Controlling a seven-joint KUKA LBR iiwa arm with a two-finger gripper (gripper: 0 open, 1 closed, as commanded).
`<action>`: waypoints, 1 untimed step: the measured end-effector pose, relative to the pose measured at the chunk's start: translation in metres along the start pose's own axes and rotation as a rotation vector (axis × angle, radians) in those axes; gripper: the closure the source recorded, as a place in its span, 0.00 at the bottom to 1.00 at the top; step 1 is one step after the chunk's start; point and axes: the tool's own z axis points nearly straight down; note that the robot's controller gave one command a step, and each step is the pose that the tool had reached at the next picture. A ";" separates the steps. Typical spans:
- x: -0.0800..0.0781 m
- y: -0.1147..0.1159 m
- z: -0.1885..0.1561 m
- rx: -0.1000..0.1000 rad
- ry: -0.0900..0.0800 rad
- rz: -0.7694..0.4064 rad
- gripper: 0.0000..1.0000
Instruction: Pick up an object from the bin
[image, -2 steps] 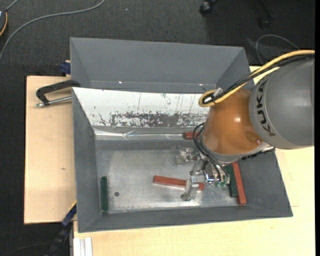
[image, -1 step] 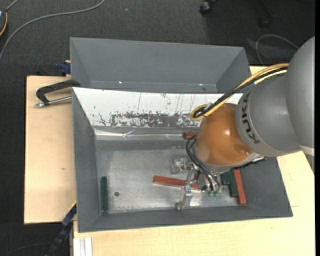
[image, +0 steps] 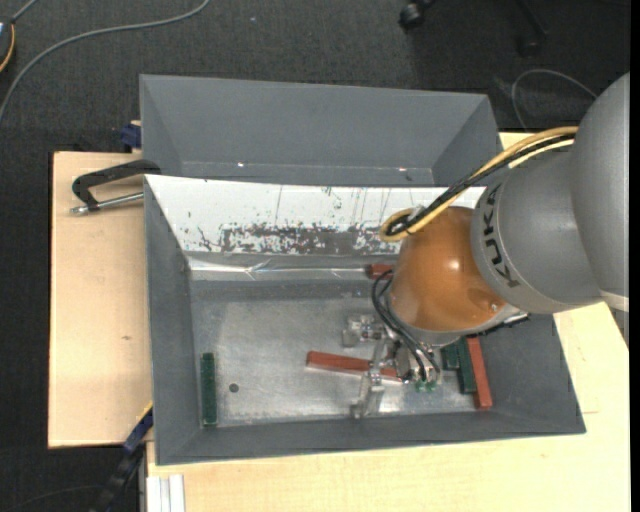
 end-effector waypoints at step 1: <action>0.000 0.000 0.000 0.000 -0.001 0.000 1.00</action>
Offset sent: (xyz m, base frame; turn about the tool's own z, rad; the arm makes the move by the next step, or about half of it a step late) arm 0.0000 0.0000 0.0000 0.0000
